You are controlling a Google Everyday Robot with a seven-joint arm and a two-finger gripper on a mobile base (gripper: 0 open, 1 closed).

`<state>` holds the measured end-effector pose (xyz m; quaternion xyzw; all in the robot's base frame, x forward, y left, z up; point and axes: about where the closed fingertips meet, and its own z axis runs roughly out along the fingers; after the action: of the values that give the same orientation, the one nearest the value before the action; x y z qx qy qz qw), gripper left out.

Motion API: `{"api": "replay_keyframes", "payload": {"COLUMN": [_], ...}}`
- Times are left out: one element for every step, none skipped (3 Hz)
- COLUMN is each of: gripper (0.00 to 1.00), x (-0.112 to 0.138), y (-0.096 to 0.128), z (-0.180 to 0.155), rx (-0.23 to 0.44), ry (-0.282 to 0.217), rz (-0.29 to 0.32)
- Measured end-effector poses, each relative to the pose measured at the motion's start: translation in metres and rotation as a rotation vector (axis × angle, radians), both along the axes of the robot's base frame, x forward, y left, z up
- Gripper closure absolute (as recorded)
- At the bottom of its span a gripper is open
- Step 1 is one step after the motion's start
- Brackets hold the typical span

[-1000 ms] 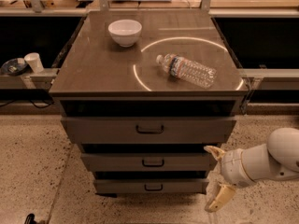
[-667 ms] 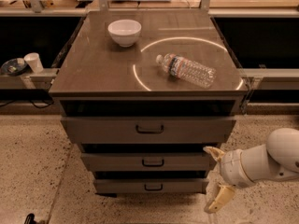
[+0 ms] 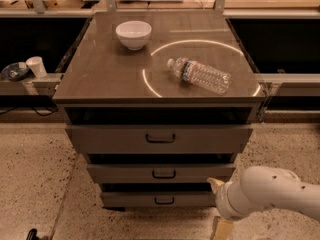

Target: Open bottom drawer

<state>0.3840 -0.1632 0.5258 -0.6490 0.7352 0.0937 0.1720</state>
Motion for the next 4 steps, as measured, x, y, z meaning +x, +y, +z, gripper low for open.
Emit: {"api": "replay_keyframes", "payload": {"gripper": [0.0,0.0,0.0,0.0], "x": [0.01,0.031,0.031,0.033], "y": [-0.003,0.002,0.007,0.008], "z": [-0.055,-0.051,-0.067,-0.105], "rx": [-0.065,-0.063,-0.062,0.021], "ry": [-0.056,-0.138,-0.077,0.025], "rz": [0.05,0.062,0.096,0.13]}}
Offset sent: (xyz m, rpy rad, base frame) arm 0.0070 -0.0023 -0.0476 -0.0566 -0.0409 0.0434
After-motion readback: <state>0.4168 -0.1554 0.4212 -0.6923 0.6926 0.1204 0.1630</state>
